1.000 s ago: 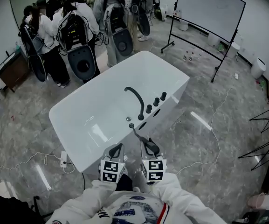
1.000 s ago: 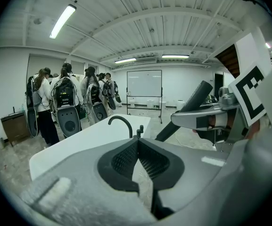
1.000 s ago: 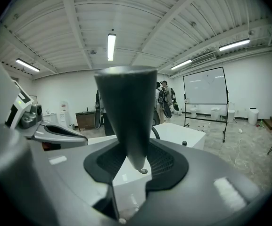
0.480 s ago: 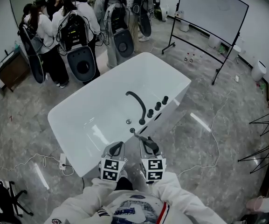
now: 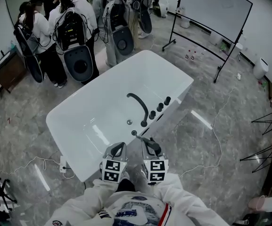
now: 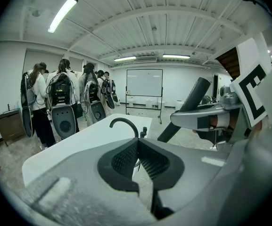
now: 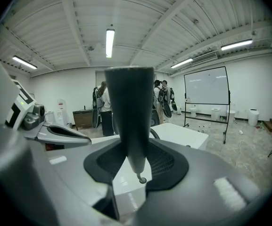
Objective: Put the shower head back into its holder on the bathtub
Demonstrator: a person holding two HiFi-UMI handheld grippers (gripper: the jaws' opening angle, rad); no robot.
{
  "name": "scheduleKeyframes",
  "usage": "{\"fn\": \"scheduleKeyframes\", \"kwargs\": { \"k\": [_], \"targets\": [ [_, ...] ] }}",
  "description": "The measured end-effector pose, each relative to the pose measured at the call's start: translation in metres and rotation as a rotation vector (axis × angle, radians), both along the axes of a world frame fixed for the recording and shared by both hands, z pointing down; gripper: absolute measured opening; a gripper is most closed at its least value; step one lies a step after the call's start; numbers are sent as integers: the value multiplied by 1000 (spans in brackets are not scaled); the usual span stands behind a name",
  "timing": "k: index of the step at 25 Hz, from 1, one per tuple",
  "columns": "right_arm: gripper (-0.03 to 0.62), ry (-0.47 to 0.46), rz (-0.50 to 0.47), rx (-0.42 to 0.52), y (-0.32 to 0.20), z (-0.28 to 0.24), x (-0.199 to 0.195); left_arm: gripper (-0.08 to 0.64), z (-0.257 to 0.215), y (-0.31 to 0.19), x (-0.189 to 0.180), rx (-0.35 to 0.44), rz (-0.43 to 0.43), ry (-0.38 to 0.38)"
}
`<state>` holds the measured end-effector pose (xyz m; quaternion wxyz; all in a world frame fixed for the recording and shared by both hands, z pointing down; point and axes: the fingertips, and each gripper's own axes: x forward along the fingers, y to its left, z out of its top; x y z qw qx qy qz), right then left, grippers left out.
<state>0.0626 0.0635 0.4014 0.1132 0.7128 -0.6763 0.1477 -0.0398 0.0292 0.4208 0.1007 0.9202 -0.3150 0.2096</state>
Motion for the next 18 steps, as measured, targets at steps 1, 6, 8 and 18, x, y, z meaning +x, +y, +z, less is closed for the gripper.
{"fn": "scheduleKeyframes", "kwargs": {
  "k": [1, 6, 8, 18],
  "targets": [
    [138, 1, 1, -6, -1, 0, -1, 0, 1, -2, 0, -2, 2, 2],
    [138, 11, 6, -42, -9, 9, 1, 0, 9, -12, 3, -17, 11, 16],
    [138, 24, 10, -52, -13, 10, 3, 0, 11, -16, 3, -21, 19, 21],
    [138, 57, 31, -66, -50, 20, -9, 0, 13, -57, -12, -4, 60, 57]
  ]
}}
